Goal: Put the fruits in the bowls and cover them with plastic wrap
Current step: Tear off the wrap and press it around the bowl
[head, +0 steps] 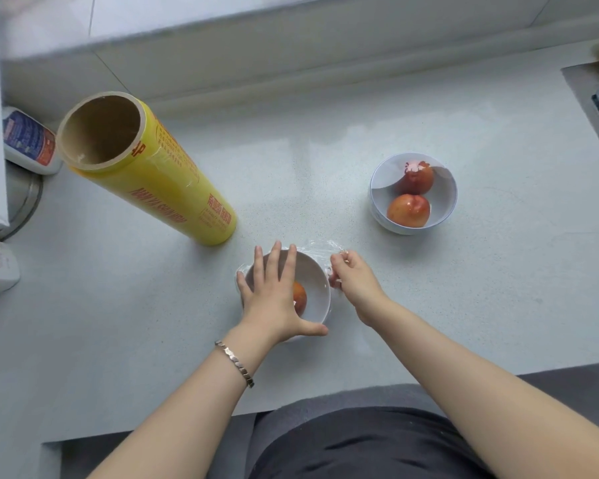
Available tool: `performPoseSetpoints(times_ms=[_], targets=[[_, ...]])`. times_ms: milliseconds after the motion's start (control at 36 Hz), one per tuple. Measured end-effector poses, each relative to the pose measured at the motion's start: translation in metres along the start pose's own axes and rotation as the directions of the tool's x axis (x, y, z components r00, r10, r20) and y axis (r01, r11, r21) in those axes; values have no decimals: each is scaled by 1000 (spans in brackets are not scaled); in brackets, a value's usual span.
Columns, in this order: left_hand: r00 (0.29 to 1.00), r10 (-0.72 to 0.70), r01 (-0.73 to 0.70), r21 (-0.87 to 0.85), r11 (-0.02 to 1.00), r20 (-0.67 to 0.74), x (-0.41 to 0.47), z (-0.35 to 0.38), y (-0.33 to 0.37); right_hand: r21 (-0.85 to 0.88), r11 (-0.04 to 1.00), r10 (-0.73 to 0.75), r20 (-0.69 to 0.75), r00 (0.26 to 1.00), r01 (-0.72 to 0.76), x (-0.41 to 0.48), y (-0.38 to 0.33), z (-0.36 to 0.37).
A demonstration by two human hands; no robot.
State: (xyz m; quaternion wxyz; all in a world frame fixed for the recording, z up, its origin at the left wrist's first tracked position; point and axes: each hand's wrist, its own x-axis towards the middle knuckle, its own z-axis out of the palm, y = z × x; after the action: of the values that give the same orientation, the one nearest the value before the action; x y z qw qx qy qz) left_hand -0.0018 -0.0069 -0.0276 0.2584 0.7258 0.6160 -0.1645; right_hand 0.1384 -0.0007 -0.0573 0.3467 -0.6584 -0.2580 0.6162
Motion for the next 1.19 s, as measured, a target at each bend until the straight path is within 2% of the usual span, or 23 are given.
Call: performPoseSetpoints(times_ms=[167,250,389,556,722,778,833,861,917,944,1000,1056,1139,1194], targets=[[998,-67,66,-51,997,-16,0,2,10,-265,947,-219,-114,969,183,-5,0,10],[996,-88,86,-71,994,-29,-1,3,11,-365,881,-360,-100,928,302,-11,-1,7],[995,-87,83,-88,993,-40,-1,4,10,-404,831,-464,-122,877,383,-14,2,-5],[995,-89,86,-80,993,-39,0,4,11,-422,866,-367,-174,914,267,5,12,-14],[995,-99,97,-100,990,-16,1,2,15,-475,873,-187,-113,976,112,22,11,-3],[997,-77,70,-174,982,-32,3,-1,10,-489,870,-121,-102,987,55,26,9,-3],[984,-114,58,-361,931,-137,6,-7,0,-479,878,-48,-126,991,-19,27,7,-9],[964,-177,67,-466,882,-197,7,-11,-7,-455,889,-19,-135,991,-45,26,7,-13],[922,-308,116,-591,798,-235,9,-18,-22,-313,947,22,-151,988,-69,22,7,-19],[917,-355,170,-624,763,-184,12,-18,-31,-217,972,50,-164,985,-86,18,8,-20],[917,-397,303,-697,650,28,19,-15,-45,-71,987,129,-153,980,-141,7,10,-21],[905,-382,382,-754,534,188,19,-13,-47,20,978,211,-34,977,-210,-5,14,-19],[889,-387,409,-808,424,246,20,-11,-44,33,974,213,176,961,-222,-18,22,-17],[891,-391,391,-829,400,232,19,-10,-42,40,979,187,198,962,-199,-21,24,-17]])
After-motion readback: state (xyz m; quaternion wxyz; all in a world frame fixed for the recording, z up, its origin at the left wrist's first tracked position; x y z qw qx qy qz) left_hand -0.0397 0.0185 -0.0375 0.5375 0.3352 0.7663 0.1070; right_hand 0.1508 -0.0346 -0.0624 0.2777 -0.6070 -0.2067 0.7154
